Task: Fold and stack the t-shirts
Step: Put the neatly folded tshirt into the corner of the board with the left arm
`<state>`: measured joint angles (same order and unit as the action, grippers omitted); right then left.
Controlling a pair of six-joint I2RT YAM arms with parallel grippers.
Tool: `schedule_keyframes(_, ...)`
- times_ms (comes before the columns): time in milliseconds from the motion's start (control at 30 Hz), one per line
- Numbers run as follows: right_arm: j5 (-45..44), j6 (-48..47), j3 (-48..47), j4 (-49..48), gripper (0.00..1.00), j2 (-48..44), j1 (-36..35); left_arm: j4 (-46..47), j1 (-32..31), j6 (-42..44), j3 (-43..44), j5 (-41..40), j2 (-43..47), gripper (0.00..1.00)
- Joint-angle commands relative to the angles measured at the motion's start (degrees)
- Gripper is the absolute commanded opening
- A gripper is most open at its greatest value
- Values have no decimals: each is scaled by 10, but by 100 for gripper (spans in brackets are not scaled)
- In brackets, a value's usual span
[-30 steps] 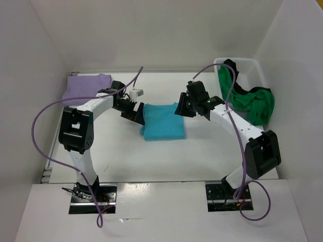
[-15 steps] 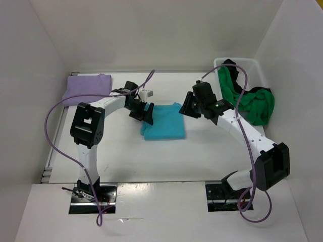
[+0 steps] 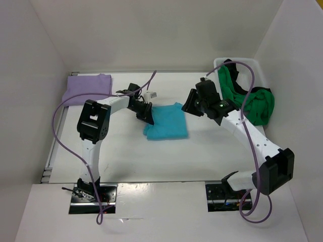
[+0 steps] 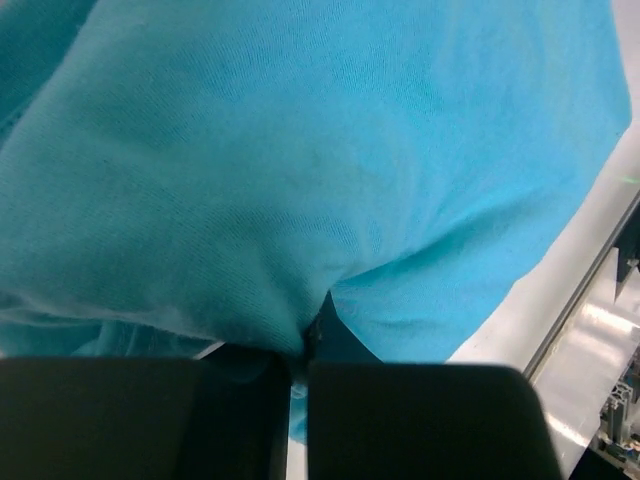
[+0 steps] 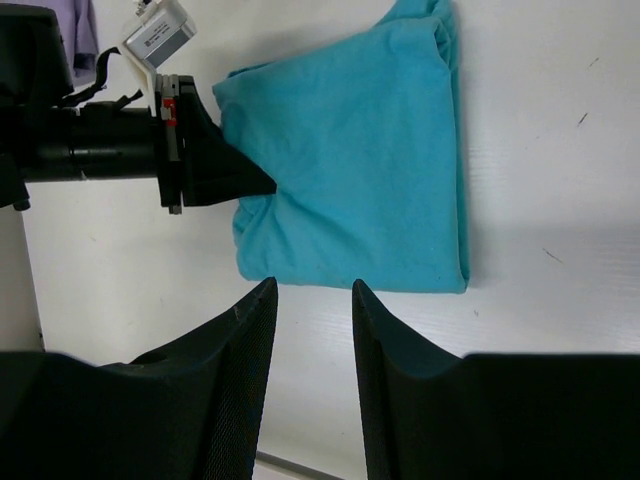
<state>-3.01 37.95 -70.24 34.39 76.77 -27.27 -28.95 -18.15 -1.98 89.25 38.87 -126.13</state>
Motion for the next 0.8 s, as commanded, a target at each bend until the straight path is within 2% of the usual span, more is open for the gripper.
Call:
schedule_keyframes(0, -17, 4, -26, 11, 42, -29, 3, -37, 11, 30, -27, -79, -49, 0)
schedule_keyframes(67, -17, 4, -31, 11, 42, -29, 8, -45, 27, 45, -10, -85, -25, 0)
schedule_keyframes(133, -23, 4, -32, 11, 42, -29, 15, -45, 39, 79, 20, -134, 5, 0)
schedule_keyframes(200, -23, -3, -39, 11, 42, -29, 15, -15, 46, 124, 27, -206, 56, 0)
schedule_keyframes(233, -23, -3, -45, 11, 42, -22, 20, -7, 46, 144, 33, -277, 69, 0)
schedule_keyframes(267, -23, -9, -52, 11, 42, -15, 20, -1, 46, 160, 41, -309, 78, 0)
schedule_keyframes(333, -23, -10, -59, 11, 42, -8, 26, -1, 46, 201, 59, -401, 84, 0)
schedule_keyframes(467, -17, -20, -75, 11, 42, 5, 26, 28, 46, 252, 94, -532, 64, 0)
schedule_keyframes(667, -17, -20, -81, 16, 42, 12, 26, 85, 59, 315, 122, -645, 48, 0)
schedule_keyframes(767, -17, -20, -76, 22, 42, 12, 26, 90, 79, 335, 155, -657, 37, 0)
